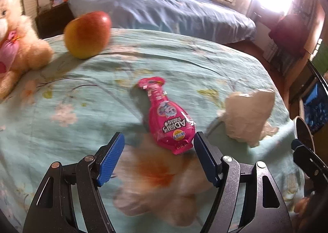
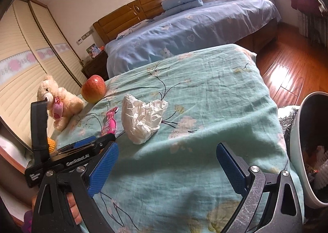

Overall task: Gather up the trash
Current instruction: 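Move both open tools back toward the pink candy bottle and white tissue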

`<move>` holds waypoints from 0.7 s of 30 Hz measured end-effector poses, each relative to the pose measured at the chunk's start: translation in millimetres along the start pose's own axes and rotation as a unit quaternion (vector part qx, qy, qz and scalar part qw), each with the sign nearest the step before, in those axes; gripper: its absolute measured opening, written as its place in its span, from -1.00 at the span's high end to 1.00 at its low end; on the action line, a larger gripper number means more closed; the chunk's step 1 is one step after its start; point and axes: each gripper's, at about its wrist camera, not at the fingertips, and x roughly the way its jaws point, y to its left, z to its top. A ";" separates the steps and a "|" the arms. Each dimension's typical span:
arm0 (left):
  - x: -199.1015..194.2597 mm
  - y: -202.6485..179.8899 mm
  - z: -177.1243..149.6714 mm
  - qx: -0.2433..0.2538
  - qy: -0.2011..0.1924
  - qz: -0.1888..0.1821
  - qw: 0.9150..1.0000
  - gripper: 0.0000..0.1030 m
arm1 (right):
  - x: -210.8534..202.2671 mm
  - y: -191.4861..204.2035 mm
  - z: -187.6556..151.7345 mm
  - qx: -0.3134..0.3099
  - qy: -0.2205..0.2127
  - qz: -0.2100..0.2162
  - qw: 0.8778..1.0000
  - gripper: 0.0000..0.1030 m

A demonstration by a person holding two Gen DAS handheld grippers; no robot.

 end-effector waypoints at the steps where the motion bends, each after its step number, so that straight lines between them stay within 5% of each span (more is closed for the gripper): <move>1: -2.7 7.1 -2.4 -0.005 0.000 0.001 1.000 -0.39 | 0.4 1.1 0.6 -0.001 0.000 0.001 1.000 -0.88; 9: -26.9 37.3 -23.2 -0.024 -0.009 -0.027 0.999 -0.39 | 11.4 15.1 4.6 -0.025 0.006 0.018 1.000 -0.85; 21: 6.8 8.5 8.7 0.027 -0.001 -0.038 0.999 -0.37 | 65.8 21.6 24.2 -0.047 0.050 0.033 0.997 -0.35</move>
